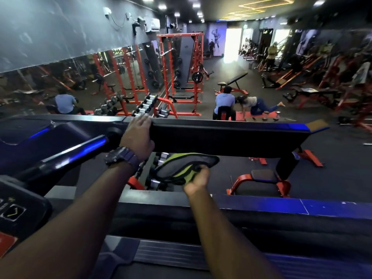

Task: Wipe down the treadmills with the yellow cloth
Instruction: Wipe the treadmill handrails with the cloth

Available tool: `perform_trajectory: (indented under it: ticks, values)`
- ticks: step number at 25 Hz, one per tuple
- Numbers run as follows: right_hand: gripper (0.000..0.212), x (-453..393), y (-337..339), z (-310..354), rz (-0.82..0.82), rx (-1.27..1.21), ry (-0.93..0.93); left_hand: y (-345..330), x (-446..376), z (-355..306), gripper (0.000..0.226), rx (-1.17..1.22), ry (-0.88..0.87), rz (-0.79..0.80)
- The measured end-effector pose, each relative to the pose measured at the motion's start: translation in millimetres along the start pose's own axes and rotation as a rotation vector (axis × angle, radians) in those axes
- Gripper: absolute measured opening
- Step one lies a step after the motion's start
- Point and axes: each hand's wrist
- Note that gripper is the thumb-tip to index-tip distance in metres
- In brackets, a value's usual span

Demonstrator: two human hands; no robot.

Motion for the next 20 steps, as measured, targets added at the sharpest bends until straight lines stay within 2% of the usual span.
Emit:
perform_trajectory:
  ticks: [1,3,6,8,11,13,16,17,19,20]
  values:
    - [0.039,-1,-2,-7,0.004,0.116,-0.033,2,0,-18,0.076,0.004,-0.053,0.017]
    - [0.036,-1,-3,-2,-0.005,0.199,-0.034,0,-4,-64,0.080,0.040,-0.229,0.018]
    - [0.039,-1,17,41,-0.039,0.002,0.153,-9,-9,-120,0.081,0.110,-0.359,0.043]
    - [0.050,5,14,57,-0.041,-0.150,0.218,-19,-8,-133,0.082,0.082,-0.368,0.052]
    - [0.051,-1,7,49,-0.053,-0.045,0.172,-26,-3,-133,0.092,0.138,-0.346,-0.026]
    - [0.042,13,12,62,-0.051,0.031,0.157,-28,-4,-131,0.088,0.133,-0.339,-0.048]
    - [0.020,24,37,125,-0.142,0.060,0.366,-35,-6,-132,0.082,0.124,-0.346,-0.052]
    - [0.019,23,43,141,-0.137,0.082,0.411,-37,-6,-133,0.081,0.136,-0.334,-0.053]
    - [0.040,18,46,163,-0.208,0.045,0.471,-38,-6,-135,0.079,0.142,-0.313,-0.057]
    - [0.043,18,47,168,-0.186,0.012,0.482,-38,-6,-135,0.079,0.143,-0.308,-0.062]
Point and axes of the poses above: each hand's wrist, its own x-axis away from the middle knuckle, its own y-axis out of the back of the hand, z = x × y, and after that the axes turned 7 degrees about -x, right-handed
